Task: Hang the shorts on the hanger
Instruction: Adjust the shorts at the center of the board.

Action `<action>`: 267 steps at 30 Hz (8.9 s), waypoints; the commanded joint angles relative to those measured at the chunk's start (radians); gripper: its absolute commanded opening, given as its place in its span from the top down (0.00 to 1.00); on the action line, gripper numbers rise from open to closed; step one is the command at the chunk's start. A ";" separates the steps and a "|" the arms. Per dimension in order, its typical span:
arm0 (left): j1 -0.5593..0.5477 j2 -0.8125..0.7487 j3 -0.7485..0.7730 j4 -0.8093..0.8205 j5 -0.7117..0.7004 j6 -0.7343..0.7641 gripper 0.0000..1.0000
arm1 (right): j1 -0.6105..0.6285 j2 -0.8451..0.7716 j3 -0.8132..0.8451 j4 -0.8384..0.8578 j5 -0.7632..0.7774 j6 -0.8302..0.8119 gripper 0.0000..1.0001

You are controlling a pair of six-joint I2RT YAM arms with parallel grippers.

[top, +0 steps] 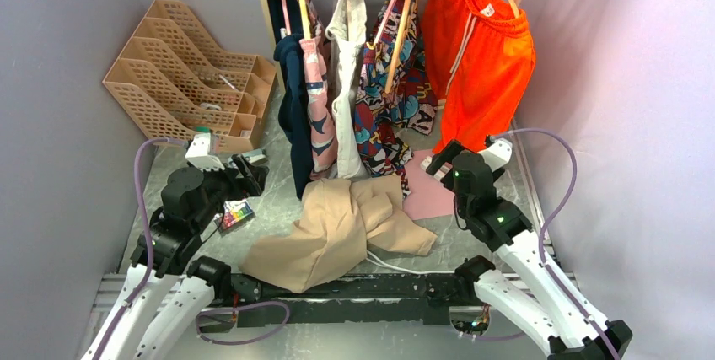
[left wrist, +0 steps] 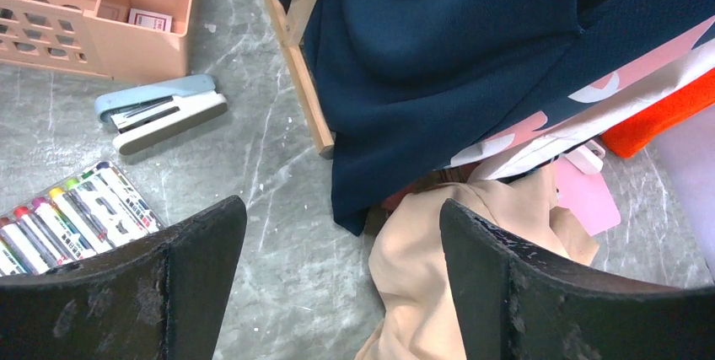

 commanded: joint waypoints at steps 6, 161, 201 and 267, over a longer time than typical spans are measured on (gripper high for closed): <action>-0.005 0.000 -0.009 0.037 0.028 0.023 0.13 | -0.005 -0.016 0.023 0.053 -0.149 -0.178 0.00; 0.020 -0.145 -0.011 0.010 -0.076 0.016 0.17 | 0.845 0.568 0.619 0.222 -0.191 -0.597 1.00; 0.055 -0.118 -0.015 0.022 -0.032 0.026 0.17 | 0.870 0.695 0.385 -0.062 -0.121 -0.133 0.37; 0.056 -0.022 0.011 0.015 0.097 -0.045 0.17 | 0.731 -0.001 0.123 -0.075 -0.776 -0.151 0.82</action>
